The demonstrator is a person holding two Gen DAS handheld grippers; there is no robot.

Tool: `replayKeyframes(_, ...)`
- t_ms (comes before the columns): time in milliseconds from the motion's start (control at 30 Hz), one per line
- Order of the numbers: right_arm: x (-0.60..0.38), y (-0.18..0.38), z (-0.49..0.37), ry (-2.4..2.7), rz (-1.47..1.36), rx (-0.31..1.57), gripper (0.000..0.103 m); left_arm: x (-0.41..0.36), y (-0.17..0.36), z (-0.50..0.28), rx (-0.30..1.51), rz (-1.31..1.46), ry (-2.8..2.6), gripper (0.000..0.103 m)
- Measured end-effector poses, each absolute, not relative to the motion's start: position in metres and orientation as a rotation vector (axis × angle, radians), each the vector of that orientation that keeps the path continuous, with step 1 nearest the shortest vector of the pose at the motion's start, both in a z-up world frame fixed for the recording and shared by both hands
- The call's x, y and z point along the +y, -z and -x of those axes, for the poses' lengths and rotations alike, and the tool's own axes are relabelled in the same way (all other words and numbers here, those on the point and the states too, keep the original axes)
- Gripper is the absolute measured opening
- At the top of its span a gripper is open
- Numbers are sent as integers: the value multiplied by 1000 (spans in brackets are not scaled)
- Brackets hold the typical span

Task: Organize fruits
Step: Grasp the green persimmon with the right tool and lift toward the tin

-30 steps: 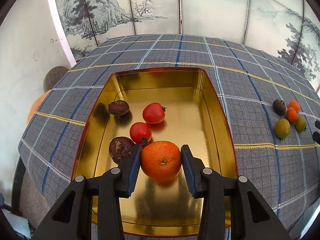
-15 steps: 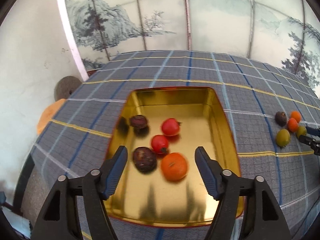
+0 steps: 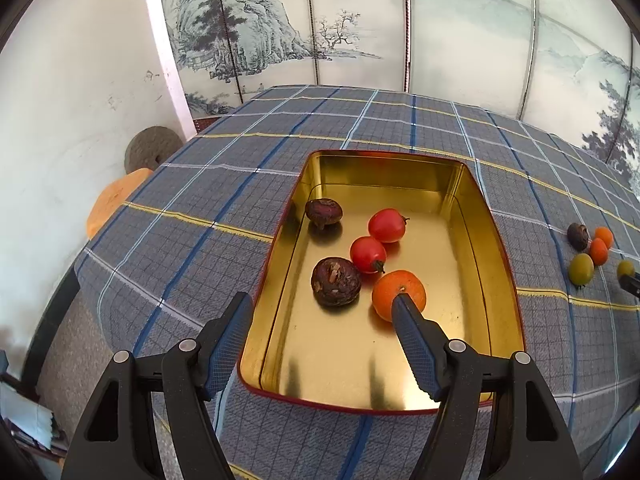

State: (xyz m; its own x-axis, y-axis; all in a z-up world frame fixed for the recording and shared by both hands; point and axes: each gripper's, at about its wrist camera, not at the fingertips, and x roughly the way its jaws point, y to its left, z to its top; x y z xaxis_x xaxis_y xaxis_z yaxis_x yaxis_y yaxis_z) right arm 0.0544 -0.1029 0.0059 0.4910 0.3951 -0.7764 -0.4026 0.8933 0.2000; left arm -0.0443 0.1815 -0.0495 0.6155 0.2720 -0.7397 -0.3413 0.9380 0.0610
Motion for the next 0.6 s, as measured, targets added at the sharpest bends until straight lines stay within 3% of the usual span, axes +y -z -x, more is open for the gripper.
replayKeyframes(367, -20, -77, -33, -752, -9, 805, 34, 186, 44, 58, 816, 74, -372, 72)
replayKeyframes(600, 64, -82, -43, -924, 3, 810, 34, 191, 45, 66, 814, 39, -387, 72)
